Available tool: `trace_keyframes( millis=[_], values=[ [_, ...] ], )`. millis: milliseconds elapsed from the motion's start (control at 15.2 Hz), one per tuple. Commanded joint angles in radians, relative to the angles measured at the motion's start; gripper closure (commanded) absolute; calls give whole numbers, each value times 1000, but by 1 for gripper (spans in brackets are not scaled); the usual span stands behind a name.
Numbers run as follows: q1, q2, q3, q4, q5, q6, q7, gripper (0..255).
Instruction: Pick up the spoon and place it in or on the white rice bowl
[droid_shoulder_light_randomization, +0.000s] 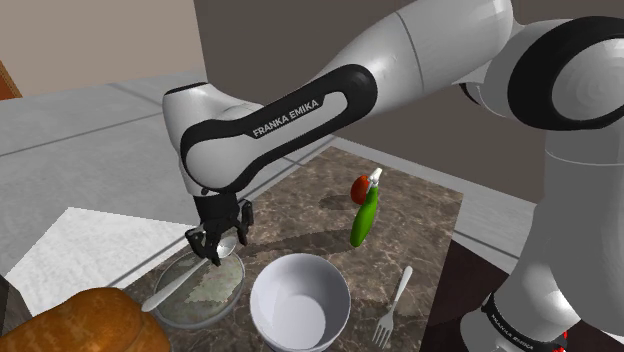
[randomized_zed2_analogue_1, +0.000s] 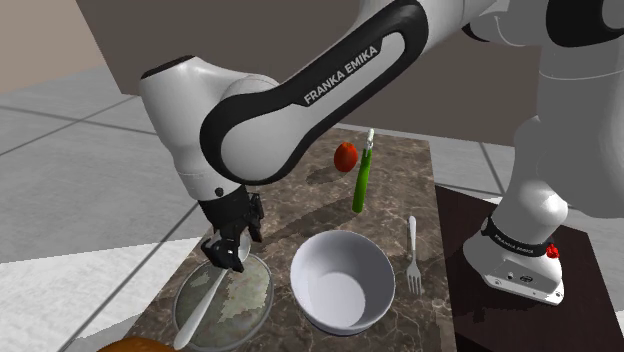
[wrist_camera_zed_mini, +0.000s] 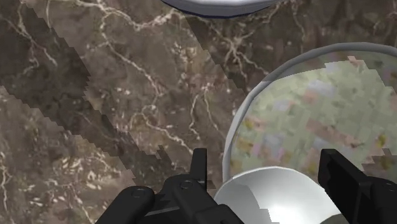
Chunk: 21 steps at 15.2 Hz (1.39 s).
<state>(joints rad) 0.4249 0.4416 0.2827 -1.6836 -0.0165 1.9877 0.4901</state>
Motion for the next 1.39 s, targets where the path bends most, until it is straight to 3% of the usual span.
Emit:
trace_keyframes(
  millis=[0,198,264,594,858,1320],
  values=[
    [0,0,0,0,0,1,0,255],
    [0,0,0,0,0,1,0,255],
    [0,0,0,0,0,1,0,0],
    [0,0,0,0,0,1,0,0],
    [-5,-25,2,93,6,-117,-4,0],
    [-4,-25,2,93,6,-117,-4,0]
  ],
)
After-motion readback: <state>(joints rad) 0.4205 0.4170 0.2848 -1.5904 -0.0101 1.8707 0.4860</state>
